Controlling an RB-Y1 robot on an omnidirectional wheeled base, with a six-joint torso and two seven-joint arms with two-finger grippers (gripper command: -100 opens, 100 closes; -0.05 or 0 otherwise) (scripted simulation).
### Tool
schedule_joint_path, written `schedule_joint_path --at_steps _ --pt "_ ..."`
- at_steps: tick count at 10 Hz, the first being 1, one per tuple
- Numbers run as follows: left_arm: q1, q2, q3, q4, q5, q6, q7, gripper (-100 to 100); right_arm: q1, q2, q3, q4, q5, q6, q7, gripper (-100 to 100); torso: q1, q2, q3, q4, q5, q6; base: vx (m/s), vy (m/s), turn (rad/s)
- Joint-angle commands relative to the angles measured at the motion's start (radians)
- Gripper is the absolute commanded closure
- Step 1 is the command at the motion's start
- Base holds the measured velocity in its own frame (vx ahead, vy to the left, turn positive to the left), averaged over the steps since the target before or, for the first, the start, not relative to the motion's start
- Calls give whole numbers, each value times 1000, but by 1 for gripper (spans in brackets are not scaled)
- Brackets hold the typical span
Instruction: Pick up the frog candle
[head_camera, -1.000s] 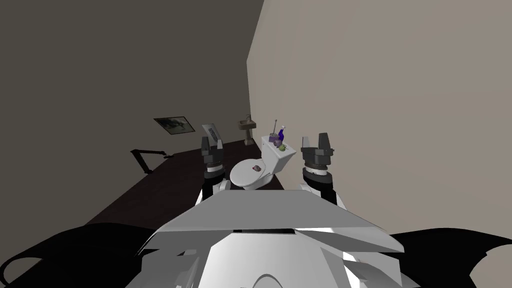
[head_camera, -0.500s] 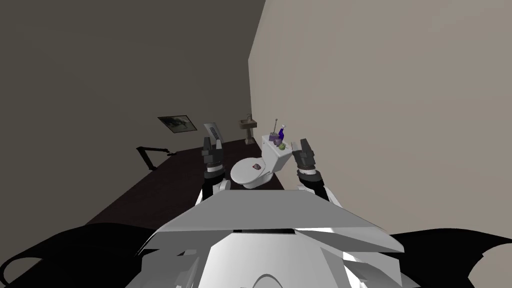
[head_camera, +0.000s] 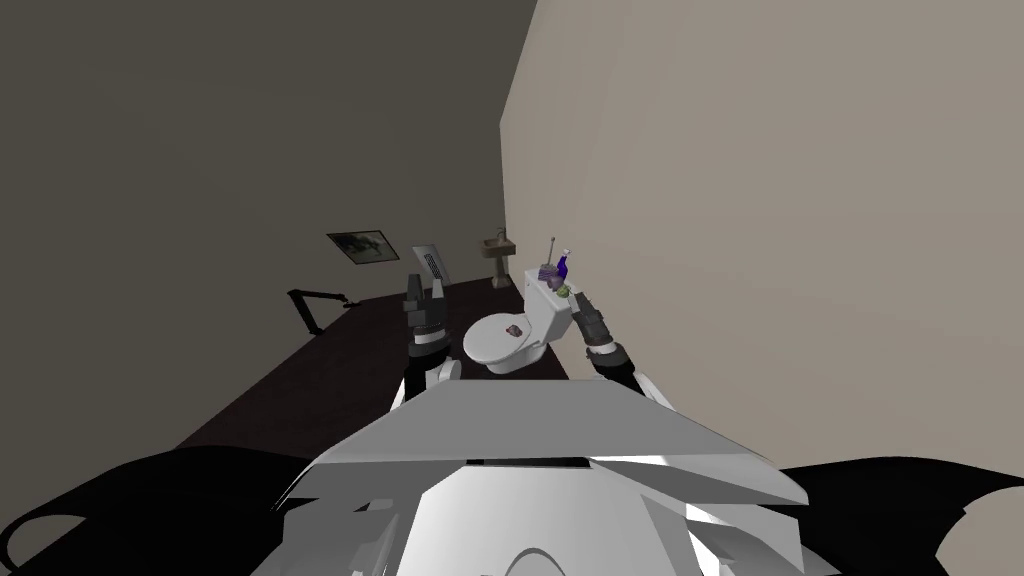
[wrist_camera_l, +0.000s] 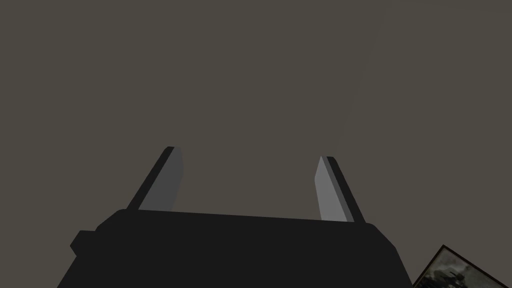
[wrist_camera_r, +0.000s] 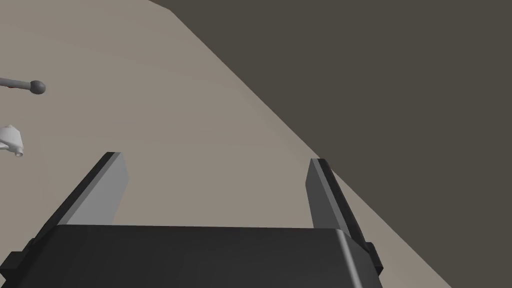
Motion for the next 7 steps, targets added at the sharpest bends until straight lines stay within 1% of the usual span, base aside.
schedule_joint_path --at_steps 1,2,3,4,5,6,7 --pt "0 0 0 0 0 0 0 0 -3 -27 11 32 8 -4 6 -100 0 0 0 0 0 0 -40 -5 32" --pt "0 0 0 0 0 0 0 0 -10 -68 35 70 27 -6 18 -100 0 0 0 0 0 0 -57 -11 55" --pt "0 0 0 0 0 0 0 0 -10 -79 35 81 27 -6 18 -100 0 1 0 0 0 0 -46 -7 38" --pt "0 0 0 0 0 0 0 0 -18 -116 61 128 46 -7 31 -100 0 0 0 0 0 0 -45 6 78" --pt "0 0 0 0 0 0 0 0 -18 -135 61 134 46 -7 31 -100 1 0 0 0 0 0 -37 5 44" --pt "0 0 0 0 0 0 0 0 -28 -172 89 173 65 -9 44 -100 1 -1 0 0 0 0 -43 5 95" --pt "0 0 0 0 0 0 0 0 -28 -193 89 190 65 -9 44 -100 1 0 0 0 0 0 -39 3 41"
